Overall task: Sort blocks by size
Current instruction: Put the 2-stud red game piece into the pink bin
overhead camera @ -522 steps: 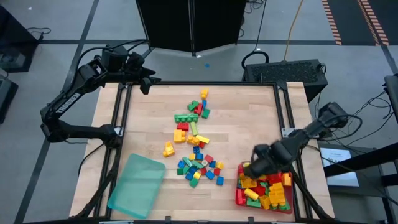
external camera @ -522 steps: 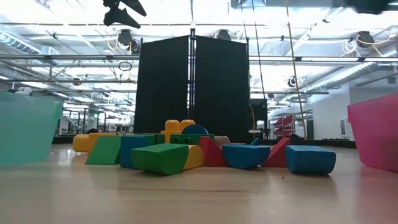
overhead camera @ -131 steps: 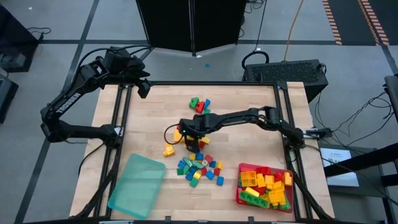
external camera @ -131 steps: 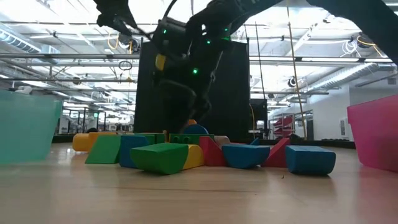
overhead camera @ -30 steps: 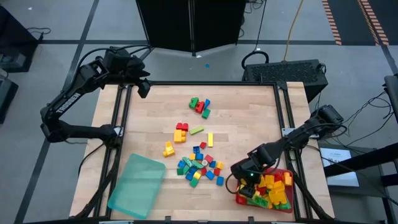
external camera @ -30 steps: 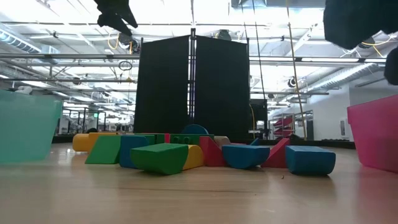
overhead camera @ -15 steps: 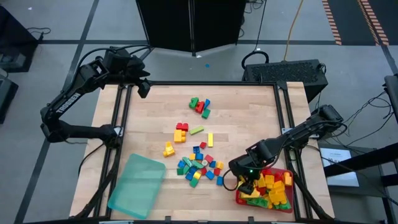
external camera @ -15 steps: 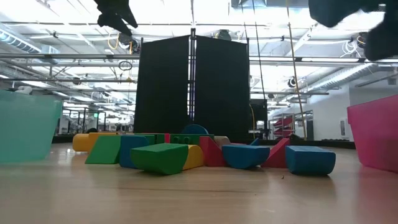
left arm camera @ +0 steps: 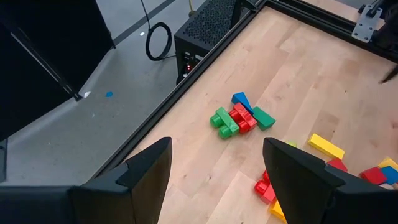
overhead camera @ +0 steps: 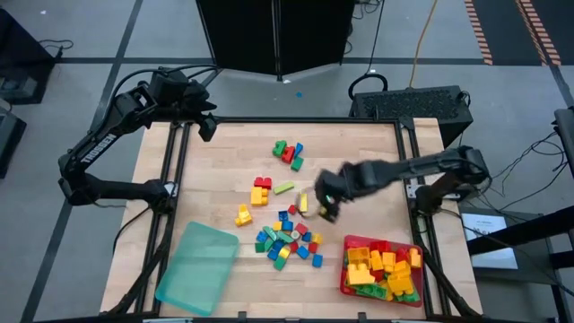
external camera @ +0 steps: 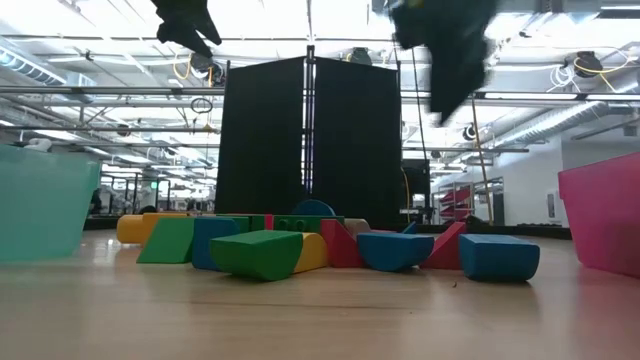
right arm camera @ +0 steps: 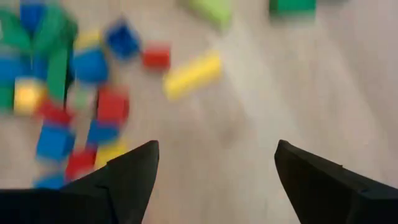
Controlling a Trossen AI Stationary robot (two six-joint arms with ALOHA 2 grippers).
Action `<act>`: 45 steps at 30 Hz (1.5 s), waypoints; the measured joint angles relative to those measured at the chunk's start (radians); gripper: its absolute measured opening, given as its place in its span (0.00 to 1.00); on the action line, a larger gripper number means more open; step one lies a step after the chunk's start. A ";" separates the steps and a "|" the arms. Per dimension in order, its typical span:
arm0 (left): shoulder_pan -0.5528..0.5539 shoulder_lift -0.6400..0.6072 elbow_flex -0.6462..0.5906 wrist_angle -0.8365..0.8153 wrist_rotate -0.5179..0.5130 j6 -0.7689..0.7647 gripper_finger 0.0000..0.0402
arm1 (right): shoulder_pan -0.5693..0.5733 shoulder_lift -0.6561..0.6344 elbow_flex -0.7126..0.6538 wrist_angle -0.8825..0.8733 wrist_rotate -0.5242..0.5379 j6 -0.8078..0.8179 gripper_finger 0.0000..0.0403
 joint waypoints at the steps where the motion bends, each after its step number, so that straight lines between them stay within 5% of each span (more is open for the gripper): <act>1: 0.000 0.000 0.000 0.000 0.000 0.000 0.64 | -0.036 0.017 0.000 0.070 0.000 -0.056 0.77; 8: 0.000 0.000 0.000 -0.004 -0.012 -0.001 0.64 | -0.183 0.227 0.110 0.493 -0.065 -0.336 0.77; 16: 0.000 0.000 0.000 -0.013 -0.018 -0.007 0.64 | -0.196 0.599 0.542 0.360 -0.087 -0.617 0.77; 22: 0.000 0.000 0.000 -0.023 -0.019 -0.008 0.64 | -0.234 0.762 0.703 0.299 -0.141 -0.668 0.77; 32: 0.000 0.000 0.000 -0.039 -0.020 -0.006 0.64 | -0.251 0.831 0.716 0.234 -0.209 -0.635 0.71; 45: 0.000 0.000 0.000 -0.033 -0.019 -0.004 0.64 | -0.294 0.842 0.714 0.241 -0.205 -0.609 0.46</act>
